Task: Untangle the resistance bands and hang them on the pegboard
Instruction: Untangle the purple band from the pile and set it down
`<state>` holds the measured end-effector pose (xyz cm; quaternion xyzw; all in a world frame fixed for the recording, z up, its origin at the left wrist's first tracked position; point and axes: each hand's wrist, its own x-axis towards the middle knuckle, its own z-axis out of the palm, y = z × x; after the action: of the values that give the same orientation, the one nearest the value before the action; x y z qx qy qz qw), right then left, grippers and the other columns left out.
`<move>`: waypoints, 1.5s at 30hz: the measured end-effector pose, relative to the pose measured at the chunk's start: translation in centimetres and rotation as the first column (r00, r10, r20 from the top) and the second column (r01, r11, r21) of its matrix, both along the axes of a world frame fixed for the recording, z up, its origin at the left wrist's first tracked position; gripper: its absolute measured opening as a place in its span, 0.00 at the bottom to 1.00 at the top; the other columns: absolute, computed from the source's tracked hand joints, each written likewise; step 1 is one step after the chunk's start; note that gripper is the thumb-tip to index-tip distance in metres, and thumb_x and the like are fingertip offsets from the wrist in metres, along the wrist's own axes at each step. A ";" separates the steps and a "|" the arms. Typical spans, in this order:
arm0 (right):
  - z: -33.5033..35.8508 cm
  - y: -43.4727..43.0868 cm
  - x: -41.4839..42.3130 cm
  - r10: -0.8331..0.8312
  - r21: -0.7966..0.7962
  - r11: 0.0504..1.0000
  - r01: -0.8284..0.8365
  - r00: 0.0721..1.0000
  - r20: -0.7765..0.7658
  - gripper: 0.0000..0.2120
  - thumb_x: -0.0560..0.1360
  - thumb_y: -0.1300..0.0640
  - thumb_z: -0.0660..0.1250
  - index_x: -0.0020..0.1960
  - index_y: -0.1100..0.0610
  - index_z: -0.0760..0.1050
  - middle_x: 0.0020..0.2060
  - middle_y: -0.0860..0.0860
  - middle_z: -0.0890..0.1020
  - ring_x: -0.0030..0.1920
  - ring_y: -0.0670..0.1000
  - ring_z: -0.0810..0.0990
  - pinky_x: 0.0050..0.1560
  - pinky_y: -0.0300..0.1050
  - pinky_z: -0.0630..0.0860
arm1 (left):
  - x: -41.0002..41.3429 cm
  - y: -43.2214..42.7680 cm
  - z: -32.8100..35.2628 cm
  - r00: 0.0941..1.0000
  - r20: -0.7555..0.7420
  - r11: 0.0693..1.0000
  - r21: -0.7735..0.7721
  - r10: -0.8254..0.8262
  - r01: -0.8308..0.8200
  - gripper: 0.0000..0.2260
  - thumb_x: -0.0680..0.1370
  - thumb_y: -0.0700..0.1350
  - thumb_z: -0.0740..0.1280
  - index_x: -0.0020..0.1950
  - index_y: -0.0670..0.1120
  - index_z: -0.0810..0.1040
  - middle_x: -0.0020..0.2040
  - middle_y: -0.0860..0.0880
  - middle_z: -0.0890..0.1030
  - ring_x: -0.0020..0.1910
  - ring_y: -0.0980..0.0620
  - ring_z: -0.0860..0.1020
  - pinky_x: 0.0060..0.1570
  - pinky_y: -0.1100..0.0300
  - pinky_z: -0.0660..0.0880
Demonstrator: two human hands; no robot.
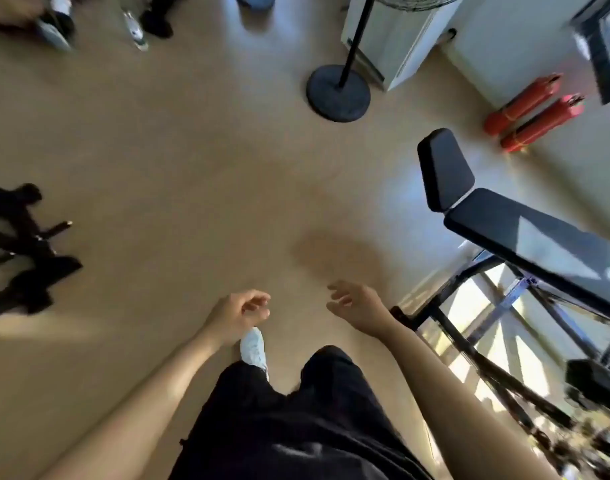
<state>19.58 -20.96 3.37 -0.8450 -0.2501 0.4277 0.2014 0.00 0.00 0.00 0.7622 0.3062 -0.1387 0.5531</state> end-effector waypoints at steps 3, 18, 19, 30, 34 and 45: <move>0.0 3.7 0.7 -0.015 0.032 0.999 0.015 1.000 -0.003 0.19 0.77 0.52 0.72 0.66 0.53 0.77 0.51 0.47 0.82 0.50 0.49 0.81 0.49 0.35 0.71 | 1.6 4.0 0.5 0.997 -0.018 0.996 -0.035 0.080 -0.080 0.12 0.68 0.61 0.68 0.50 0.62 0.81 0.49 0.58 0.85 0.50 0.57 0.82 0.59 0.53 0.78; -1.5 19.3 17.5 0.084 0.078 0.994 -0.082 0.996 -0.028 0.17 0.77 0.55 0.70 0.66 0.54 0.78 0.49 0.47 0.80 0.48 0.48 0.79 0.54 0.42 0.73 | 18.6 17.9 2.8 0.988 -0.070 0.988 0.077 0.136 -0.131 0.09 0.79 0.47 0.72 0.59 0.50 0.83 0.53 0.53 0.85 0.54 0.54 0.83 0.61 0.53 0.77; -1.4 20.4 18.7 0.096 0.076 0.993 -0.093 0.995 -0.034 0.17 0.77 0.55 0.70 0.66 0.53 0.78 0.49 0.47 0.80 0.48 0.48 0.79 0.54 0.41 0.72 | 19.7 18.6 2.8 0.988 -0.070 0.988 0.079 0.139 -0.133 0.09 0.79 0.46 0.72 0.59 0.50 0.83 0.53 0.54 0.85 0.54 0.56 0.82 0.61 0.54 0.77; -0.8 35.3 29.5 0.177 0.064 0.982 -0.176 0.984 -0.014 0.16 0.77 0.54 0.72 0.64 0.53 0.79 0.47 0.47 0.81 0.49 0.51 0.82 0.56 0.47 0.77 | 26.7 31.0 2.3 0.942 -0.015 0.942 0.007 0.336 -0.335 0.07 0.78 0.46 0.73 0.53 0.58 0.83 0.51 0.58 0.86 0.53 0.61 0.83 0.61 0.58 0.77; -0.6 42.6 32.5 0.189 0.064 0.980 -0.189 0.982 -0.001 0.16 0.78 0.54 0.71 0.64 0.54 0.78 0.48 0.47 0.81 0.48 0.51 0.81 0.56 0.47 0.77 | 29.3 37.8 1.4 0.947 -0.004 0.947 -0.006 0.320 -0.320 0.07 0.79 0.46 0.73 0.53 0.58 0.83 0.52 0.58 0.86 0.51 0.63 0.83 0.55 0.63 0.76; 1.6 60.2 38.9 0.149 0.040 0.988 -0.150 0.989 0.012 0.16 0.78 0.56 0.70 0.66 0.54 0.77 0.53 0.51 0.82 0.52 0.54 0.81 0.53 0.39 0.72 | 39.2 57.3 2.2 0.995 -0.036 0.995 0.023 0.095 -0.094 0.08 0.79 0.47 0.71 0.56 0.57 0.82 0.52 0.61 0.84 0.54 0.60 0.82 0.59 0.60 0.76</move>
<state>58.43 39.24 5.01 -0.8215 -0.3222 0.4327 0.1847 39.23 57.29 2.17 0.7502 0.3536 -0.1231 0.5450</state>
